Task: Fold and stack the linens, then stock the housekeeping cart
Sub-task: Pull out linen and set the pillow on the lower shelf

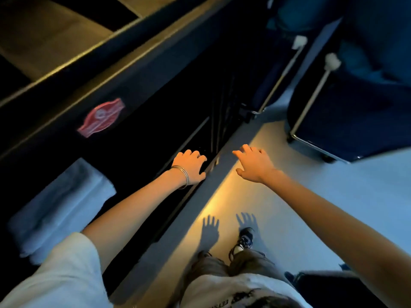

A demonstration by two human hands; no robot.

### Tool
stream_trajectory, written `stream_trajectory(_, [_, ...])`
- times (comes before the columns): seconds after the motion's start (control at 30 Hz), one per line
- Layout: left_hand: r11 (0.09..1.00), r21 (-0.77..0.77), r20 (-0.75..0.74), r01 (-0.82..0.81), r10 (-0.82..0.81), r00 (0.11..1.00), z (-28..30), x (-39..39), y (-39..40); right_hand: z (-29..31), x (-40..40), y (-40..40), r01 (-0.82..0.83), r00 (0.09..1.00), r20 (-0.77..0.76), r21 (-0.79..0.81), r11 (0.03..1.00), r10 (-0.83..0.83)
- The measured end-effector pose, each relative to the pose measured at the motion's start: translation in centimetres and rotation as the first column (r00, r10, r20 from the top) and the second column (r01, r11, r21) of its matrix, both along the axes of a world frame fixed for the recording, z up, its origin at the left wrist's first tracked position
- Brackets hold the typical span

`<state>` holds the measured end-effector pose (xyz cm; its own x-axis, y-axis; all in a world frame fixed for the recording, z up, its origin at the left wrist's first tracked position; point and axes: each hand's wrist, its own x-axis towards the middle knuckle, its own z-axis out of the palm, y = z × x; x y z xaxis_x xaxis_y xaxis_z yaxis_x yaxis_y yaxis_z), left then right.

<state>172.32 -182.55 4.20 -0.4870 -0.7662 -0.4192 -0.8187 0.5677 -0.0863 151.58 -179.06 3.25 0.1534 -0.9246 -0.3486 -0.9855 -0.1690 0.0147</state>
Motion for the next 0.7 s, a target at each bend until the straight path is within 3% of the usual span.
stream_trajectory(0.43, [0.956,0.037,0.045,0.29,-0.291,0.956,0.5,-19.6,-5.9,0.6,-17.1,0.7,0.303,0.953,0.036,-0.012,0.953,-0.302])
stream_trajectory(0.7, [0.881,0.034,0.039,0.472,-0.473,0.88,1.1,-32.7,-7.1,1.4,-27.8,3.4,0.497,0.865,0.085,-0.024,0.867,-0.494])
